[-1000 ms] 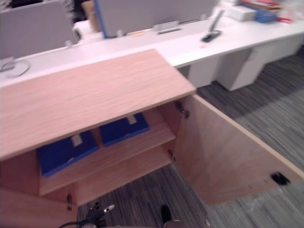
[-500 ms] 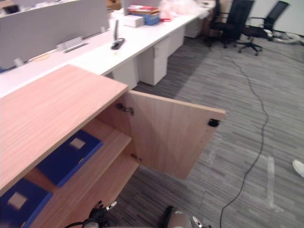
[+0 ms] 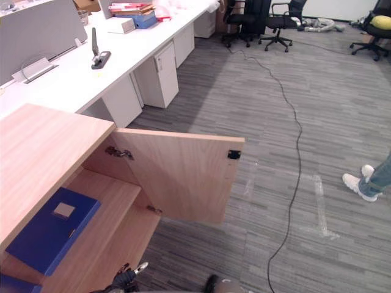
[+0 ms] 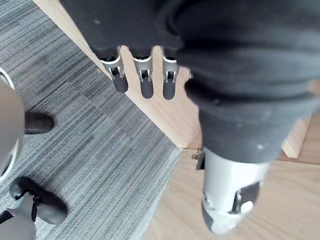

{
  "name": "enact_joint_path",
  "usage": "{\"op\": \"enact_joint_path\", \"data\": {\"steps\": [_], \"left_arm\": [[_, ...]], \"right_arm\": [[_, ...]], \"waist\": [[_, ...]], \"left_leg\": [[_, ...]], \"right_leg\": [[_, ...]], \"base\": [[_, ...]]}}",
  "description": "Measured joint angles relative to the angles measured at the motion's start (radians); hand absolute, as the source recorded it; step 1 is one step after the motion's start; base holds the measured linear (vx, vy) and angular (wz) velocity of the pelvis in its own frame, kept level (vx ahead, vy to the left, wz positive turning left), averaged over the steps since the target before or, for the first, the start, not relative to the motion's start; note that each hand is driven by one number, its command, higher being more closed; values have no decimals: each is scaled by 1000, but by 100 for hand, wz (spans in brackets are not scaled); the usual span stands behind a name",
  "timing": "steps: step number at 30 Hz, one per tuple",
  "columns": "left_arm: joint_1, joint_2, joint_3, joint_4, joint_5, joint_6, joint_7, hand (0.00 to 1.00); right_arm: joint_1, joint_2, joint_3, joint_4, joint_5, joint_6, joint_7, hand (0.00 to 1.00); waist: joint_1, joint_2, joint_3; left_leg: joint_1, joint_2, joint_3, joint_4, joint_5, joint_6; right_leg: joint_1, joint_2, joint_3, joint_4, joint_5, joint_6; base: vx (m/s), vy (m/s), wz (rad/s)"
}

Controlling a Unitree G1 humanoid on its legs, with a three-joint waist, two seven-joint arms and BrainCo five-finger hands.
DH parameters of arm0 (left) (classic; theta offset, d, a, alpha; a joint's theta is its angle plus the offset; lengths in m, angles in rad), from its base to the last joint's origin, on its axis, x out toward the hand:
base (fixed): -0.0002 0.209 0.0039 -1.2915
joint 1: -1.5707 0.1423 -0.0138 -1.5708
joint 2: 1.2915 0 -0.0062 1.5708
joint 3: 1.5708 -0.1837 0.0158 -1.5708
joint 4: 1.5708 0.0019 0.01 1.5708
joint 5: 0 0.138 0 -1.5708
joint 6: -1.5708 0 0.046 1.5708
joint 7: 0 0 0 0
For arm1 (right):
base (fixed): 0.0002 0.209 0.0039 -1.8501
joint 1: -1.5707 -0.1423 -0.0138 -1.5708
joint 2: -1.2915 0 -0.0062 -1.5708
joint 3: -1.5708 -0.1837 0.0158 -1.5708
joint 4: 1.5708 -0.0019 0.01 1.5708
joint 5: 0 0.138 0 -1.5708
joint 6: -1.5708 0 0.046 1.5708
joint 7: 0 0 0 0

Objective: Walk over to the cabinet, pick up the folder, carry it to the office cabinet, place the folder inside the office cabinet, then close the office cabinet door

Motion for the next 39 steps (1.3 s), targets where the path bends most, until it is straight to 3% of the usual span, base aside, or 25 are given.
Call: {"op": "enact_joint_path", "data": {"steps": [3,6,8,10,12,18,22,24,28,31,35,37,38,39], "left_arm": [[2,18,-46,-1,13,-1,1,0],[30,36,-74,-28,14,-1,0,0],[58,38,-78,-51,6,-2,2,0],[62,46,-94,-72,-2,-6,8,0],[64,60,-119,-75,-19,-6,8,0],[78,62,-128,-86,-97,-9,10,0],[88,62,-110,-88,-137,-16,7,0],[115,53,-106,-92,-140,-21,7,0],[167,79,-105,-93,-148,-17,9,0],[189,81,-104,-94,-156,-15,10,0],[195,82,-104,-94,-156,-15,9,0],[195,83,-105,-94,-156,-14,4,0],[197,86,-108,-96,-156,-13,-4,0],[197,87,-109,-96,-156,-13,-6,0]], "right_arm": [[-18,-21,96,-55,-3,-8,-2,0],[-161,-39,129,-122,-3,-10,-2,0],[-311,-116,130,-123,0,-11,-1,0],[-459,-206,131,-121,0,-49,-20,0],[-563,-240,143,-145,0,-66,-39,0],[-718,-268,226,-86,-4,-59,-57,0],[-768,-321,293,-38,-45,-34,-58,0],[-790,-347,313,-13,-60,-21,-59,0],[-827,-367,325,25,-84,-8,-66,0],[-836,-380,344,32,-112,-2,-65,0],[-836,-426,575,19,-174,10,-44,0],[-820,-503,777,-48,-246,40,8,0],[-784,-569,907,-122,-305,56,71,0],[-776,-580,931,-137,-318,58,85,0]], "waist": [[-1,3,-8],[3,1,-11],[9,4,-11],[36,7,-13],[47,6,-14],[69,8,-15],[73,-12,-5],[65,24,-11],[73,4,3],[72,4,4],[60,3,6],[53,2,12],[52,1,14],[51,0,14]], "left_leg": [[-13,-6,-5,-27,11,6],[-26,-17,-6,-36,25,3],[-29,-25,-21,-35,27,3],[-29,-32,-36,-35,29,4],[-29,-40,-63,-39,35,7],[-22,-52,-81,-37,36,6],[-68,-88,-107,65,-2,32],[-83,-44,-132,-46,76,22],[-78,-70,-141,-75,96,33],[-79,-74,-153,-88,109,34],[-78,-66,-157,-107,125,26],[-77,-58,-156,-115,130,22],[-76,-52,-156,-117,130,21],[-76,-50,-156,-117,131,20]], "right_leg": [[7,9,-1,-55,42,11],[15,14,-4,-126,96,14],[35,18,-6,-174,129,11],[73,27,-17,-248,173,18],[104,29,-36,-297,195,22],[141,26,-50,-336,207,28],[161,-41,-45,-335,219,46],[168,-26,-43,-337,228,63],[160,-48,-36,-338,237,74],[156,-49,-46,-338,242,80],[150,-40,-51,-338,243,78],[147,-36,-51,-338,243,77],[147,-29,-50,-338,238,72],[147,-27,-50,-338,238,71]], "base": [[26,89,2],[19,94,1],[23,95,6],[-3,55,21],[-19,18,28],[-13,22,12],[-56,69,-2],[-157,71,-9],[-73,51,0],[-36,-31,9],[-45,-60,-1],[-84,-65,-5],[-75,-71,-3],[-61,-86,-4]]}}
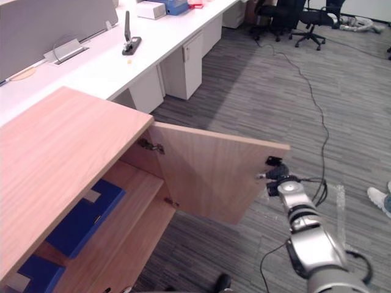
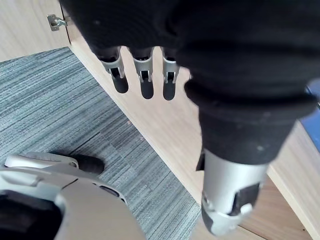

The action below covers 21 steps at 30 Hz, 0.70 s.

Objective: Walk over to the cabinet, pick up the folder, carry it to the office cabinet, place the folder inside the office cabinet, then close the office cabinet door

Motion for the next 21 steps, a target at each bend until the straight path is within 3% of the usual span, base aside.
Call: {"op": "enact_joint_path", "data": {"steps": [2,7,10,11,15,21], "left_arm": [[1,12,-5,-1,2,2,-22,0],[-4,22,-3,-3,23,10,-41,0],[-6,22,6,-4,33,11,-49,0],[-6,17,35,-3,35,15,-51,0],[-6,18,134,-3,36,22,-48,0],[5,16,276,-1,25,31,-35,0]], "right_arm": [[71,-63,144,-94,-83,13,95,0],[164,-126,310,-309,-235,14,291,0],[221,-116,371,-419,-278,-20,397,0],[267,-93,389,-483,-310,-57,445,0],[313,-13,418,-569,-350,-116,474,0],[324,34,414,-572,-376,-118,461,0]], "waist": [[-9,-5,3],[-30,-10,1],[-30,-12,0],[-29,-18,-4],[-18,-35,-19],[23,-76,-42]], "left_leg": [[0,14,1,-2,3,-7],[2,42,14,-2,3,-23],[1,48,17,-2,4,-28],[1,50,23,-2,4,-28],[1,47,25,-2,4,-28],[2,36,18,1,3,-25]], "right_leg": [[-2,14,1,0,-8,-10],[-7,43,11,0,-22,-26],[-11,54,14,1,-27,-33],[-13,57,21,1,-28,-34],[-14,52,28,1,-27,-35],[-9,39,24,1,-21,-29]], "base": [[-41,-91,-3],[-15,-82,-8],[10,-43,-5],[13,-10,-9],[-2,11,-1],[-17,47,4]]}}
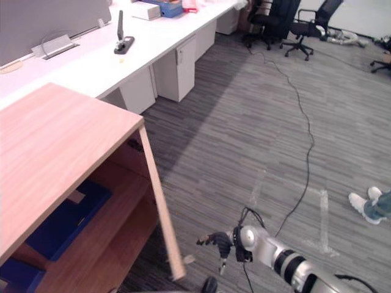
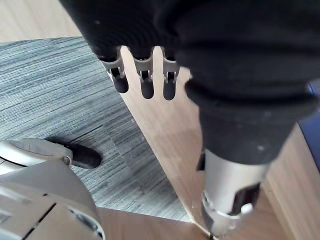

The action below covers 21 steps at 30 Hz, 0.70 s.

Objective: Walk over to the cabinet, pick up the folder, carry it to the office cabinet, place the folder inside the office cabinet, then close the office cabinet door

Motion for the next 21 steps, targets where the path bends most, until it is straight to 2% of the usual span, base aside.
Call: {"op": "enact_joint_path", "data": {"steps": [4,7,9,11,14,15,17,18,19,20,21], "left_arm": [[0,-12,64,-1,-10,0,13,0],[-6,-41,100,-2,-37,0,17,0],[-12,-60,119,-2,-53,0,20,0],[-13,-76,139,-4,-89,-2,30,0],[-13,-79,148,-3,-101,-1,41,0],[-18,-84,149,-2,-112,-1,46,0],[-25,-87,149,-2,-120,0,53,0],[-31,-85,147,-2,-122,-1,56,0],[-32,-82,134,-2,-123,-1,58,0],[-32,-78,115,-2,-123,-1,62,0],[-36,-64,90,0,-120,-2,65,0]], "right_arm": [[-3,98,-2,-1,-12,1,-28,0],[-34,188,35,28,-11,3,-41,0],[-88,252,88,93,-13,5,-53,0],[-138,333,120,184,-16,12,-76,0],[-172,431,119,315,-35,24,-117,0],[-189,475,111,403,-60,31,-142,0],[-187,502,99,477,-85,41,-157,0],[-167,520,39,546,-98,52,-180,0],[-155,529,3,570,-98,61,-200,0],[-143,533,-44,596,-97,64,-221,0],[-121,545,-117,615,-90,65,-253,0]], "waist": [[24,-25,7],[76,-46,17],[99,-68,20],[145,-96,28],[187,-115,31],[208,-121,37],[218,-124,38],[223,-125,41],[224,-124,43],[222,-121,45],[215,-120,47]], "left_leg": [[-2,-1,-23,4,1,2],[-12,-3,-53,7,5,5],[-39,-7,-92,23,7,7],[-56,-12,-145,33,12,10],[-71,-29,-227,35,18,16],[-80,-42,-286,34,26,21],[-93,-50,-349,32,35,25],[-112,-66,-439,32,50,29],[-124,-75,-491,33,60,32],[-128,-81,-540,34,69,34],[-152,-95,-615,42,76,31]], "right_leg": [[9,-3,-18,0,0,0],[15,-6,-45,0,-1,1],[14,-12,-80,0,-3,2],[27,-20,-124,0,-7,6],[53,-39,-205,17,-30,22],[59,-61,-260,55,-56,34],[60,-84,-295,105,-83,44],[58,-109,-263,173,-112,47],[41,-128,-187,229,-135,24],[7,-141,-93,289,-167,22],[-23,-129,72,339,-230,36]], "base": [[-24,14,13],[-38,1,30],[-38,-4,56],[-11,13,66],[15,43,95],[36,85,118],[48,87,135],[92,127,173],[106,133,185],[114,121,169],[86,59,179]]}}
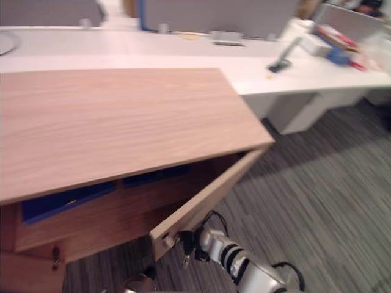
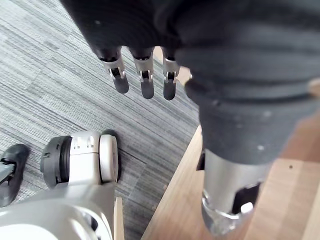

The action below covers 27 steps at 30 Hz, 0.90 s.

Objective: Walk over to the cabinet, pick up the folder, carry it to the office cabinet, place the folder inside the office cabinet, then close the office cabinet door

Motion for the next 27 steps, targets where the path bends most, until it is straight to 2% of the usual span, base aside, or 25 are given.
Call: {"op": "enact_joint_path", "data": {"steps": [2,3,4,5,6,7,8,10,11,15,16,17,18,19,20,22,23,24,25,26,27], "left_arm": [[-15,18,-34,0,4,-1,4,0],[-44,20,-60,-1,14,-4,6,0],[-55,19,-65,0,23,-6,7,0],[-61,18,-71,-7,39,-11,6,0],[-62,20,-70,-12,48,-13,6,0],[-67,11,-60,-14,57,-13,7,0],[-53,-7,-57,-20,68,-14,8,0],[-34,-28,-62,-20,84,-8,10,0],[-32,-30,-69,-24,92,-8,10,0],[-39,-16,-134,-48,144,-7,10,0],[-50,-10,-161,-69,168,-8,10,0],[-60,-7,-192,-91,183,-9,10,0],[-66,-8,-207,-100,186,-9,10,0],[-92,3,-231,-105,196,-11,8,0],[-120,24,-253,-96,211,-5,6,0],[-129,32,-285,-99,225,-1,-1,0],[-128,35,-299,-98,229,0,-3,0],[-125,38,-337,-92,243,1,-10,0],[-130,31,-360,-75,245,3,-15,0],[-141,27,-382,-67,246,5,-17,0],[-156,33,-427,-61,250,2,-30,0]], "right_arm": [[33,9,-94,25,8,-2,-38,0],[74,5,-187,51,44,-2,-65,0],[92,4,-229,60,56,-3,-75,0],[129,7,-302,83,90,-3,-89,0],[147,9,-333,98,103,-3,-97,0],[183,6,-409,140,138,1,-112,0],[211,4,-475,177,171,9,-123,0],[265,-4,-558,200,212,17,-147,0],[297,-8,-604,216,235,21,-163,0],[325,-13,-724,214,237,27,-202,0],[332,-12,-770,213,237,27,-214,0],[340,-12,-822,213,236,27,-220,0],[342,-14,-843,210,236,27,-222,0],[341,-13,-890,202,236,27,-226,0],[339,-14,-928,190,236,23,-230,0],[349,-20,-992,186,237,32,-235,0],[362,-23,-1005,184,237,33,-237,0],[377,-28,-1039,163,251,35,-241,0],[379,-35,-1069,152,274,34,-242,0],[377,-35,-1098,147,280,35,-243,0],[377,-20,-1164,153,312,38,-250,0]], "waist": [[-15,9,9],[-31,43,32],[-40,56,41],[-55,60,47],[-58,51,51],[-63,74,57],[-63,96,47],[-76,119,39],[-82,125,36],[-102,133,40],[-106,132,41],[-114,133,43],[-124,136,44],[-145,140,59],[-172,139,76],[-179,138,78],[-181,143,75],[-195,169,70],[-210,198,59],[-222,200,59],[-234,186,65]], "left_leg": [[-31,-28,-111,27,2,-3],[-43,-49,-223,48,0,-9],[-46,-59,-263,56,0,-13],[-58,-96,-330,79,0,-38],[-61,-122,-360,91,-5,-48],[-62,-126,-407,113,-12,-61],[-72,-104,-418,104,-15,-68],[-89,-74,-424,77,-8,-79],[-96,-54,-430,54,12,-103],[-95,-44,-458,24,50,-134],[-97,-57,-428,22,79,-132],[-103,-69,-314,7,125,-100],[-107,-67,-218,-5,140,-54],[-137,-32,50,18,95,59],[-225,42,385,187,15,102],[-253,136,677,394,-74,76],[-244,153,720,436,-99,71],[-207,196,783,487,-135,70],[-188,203,808,456,-153,46],[-183,179,814,423,-160,57],[-163,107,763,331,-115,78]], "right_leg": [[-21,48,216,16,-64,10],[-40,101,396,46,-95,29],[-43,114,440,52,-101,38],[-42,105,478,22,-96,49],[-41,81,478,-7,-74,49],[-21,82,410,-5,-77,49],[-12,98,373,-26,-76,39],[5,121,321,-60,-71,33],[17,132,291,-72,-65,21],[51,148,227,-85,-66,9],[66,143,196,-85,-70,3],[80,121,155,-84,-73,-1],[87,113,127,-85,-73,-2],[96,99,80,-86,-72,-2],[99,78,16,-83,-73,-3],[115,43,-30,-83,-73,-1],[122,33,-43,-83,-74,1],[140,24,-73,-72,-75,20],[135,30,-96,-50,-85,36],[128,19,-109,-25,-93,46],[111,-13,-131,-1,-104,48]], "base": [[67,-35,201],[27,-113,209],[-31,-149,255],[-54,-111,176],[-58,-126,190],[-29,-130,130],[-31,-134,108],[-24,-165,74],[5,-178,72],[34,-166,60],[10,-100,84],[-3,-76,93],[-15,-7,109],[-75,28,123],[-66,30,121],[4,47,77],[123,155,63],[184,205,68],[204,246,88],[150,221,136],[58,168,135]]}}
